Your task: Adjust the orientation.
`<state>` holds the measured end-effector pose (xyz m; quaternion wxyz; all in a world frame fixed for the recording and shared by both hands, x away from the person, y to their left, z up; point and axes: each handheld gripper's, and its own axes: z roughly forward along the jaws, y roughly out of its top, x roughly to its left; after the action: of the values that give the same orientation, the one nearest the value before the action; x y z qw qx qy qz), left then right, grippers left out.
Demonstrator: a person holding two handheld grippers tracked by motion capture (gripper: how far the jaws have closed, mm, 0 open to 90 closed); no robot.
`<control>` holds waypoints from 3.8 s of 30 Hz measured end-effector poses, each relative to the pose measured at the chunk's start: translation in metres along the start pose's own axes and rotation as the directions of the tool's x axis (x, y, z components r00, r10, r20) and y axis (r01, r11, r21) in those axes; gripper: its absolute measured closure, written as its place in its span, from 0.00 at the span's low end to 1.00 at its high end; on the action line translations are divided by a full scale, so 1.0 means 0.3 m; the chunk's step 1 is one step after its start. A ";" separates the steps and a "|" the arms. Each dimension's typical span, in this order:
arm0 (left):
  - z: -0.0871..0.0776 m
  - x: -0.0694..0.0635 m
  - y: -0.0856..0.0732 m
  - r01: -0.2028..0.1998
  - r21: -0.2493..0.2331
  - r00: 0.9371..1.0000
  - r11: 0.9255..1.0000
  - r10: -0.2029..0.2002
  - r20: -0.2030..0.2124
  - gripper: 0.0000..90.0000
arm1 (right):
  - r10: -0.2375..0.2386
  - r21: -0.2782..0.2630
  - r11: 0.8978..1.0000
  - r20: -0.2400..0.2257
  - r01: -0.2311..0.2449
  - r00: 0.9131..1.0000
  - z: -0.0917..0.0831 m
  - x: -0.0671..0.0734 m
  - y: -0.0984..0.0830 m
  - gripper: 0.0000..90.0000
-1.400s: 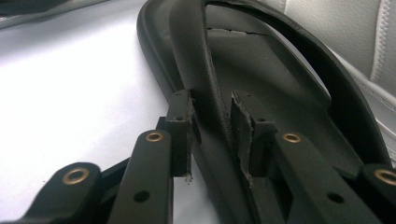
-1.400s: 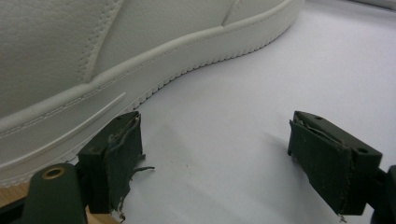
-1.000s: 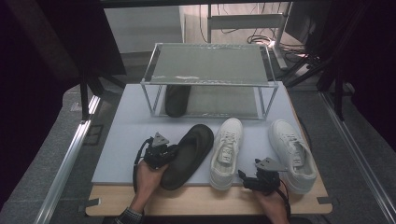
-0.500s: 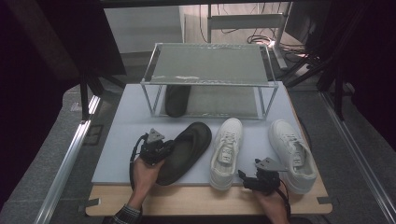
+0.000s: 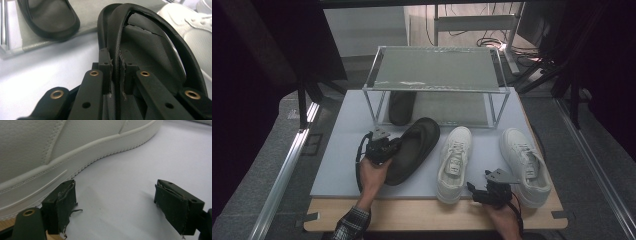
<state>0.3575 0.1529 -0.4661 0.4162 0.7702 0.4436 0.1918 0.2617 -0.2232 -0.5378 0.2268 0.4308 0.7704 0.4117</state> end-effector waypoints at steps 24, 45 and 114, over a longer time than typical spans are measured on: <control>0.200 0.012 0.095 0.055 -0.029 0.993 0.998 -0.057 -0.104 0.91 | 0.003 -0.001 1.000 -0.002 -0.003 1.000 0.000 0.000 0.000 0.20; 0.343 0.024 0.114 0.128 -0.039 0.973 0.991 -0.133 -0.187 0.89 | 0.004 -0.002 1.000 -0.008 -0.004 1.000 0.000 -0.002 -0.001 0.19; 0.129 -0.083 -0.120 -0.074 0.072 0.997 0.995 0.072 0.022 1.00 | 0.001 0.000 1.000 -0.003 -0.001 1.000 0.001 0.000 0.000 0.19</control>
<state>0.3513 0.1230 -0.5159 0.3848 0.8024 0.4178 0.1831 0.2617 -0.2231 -0.5378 0.2256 0.4303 0.7705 0.4125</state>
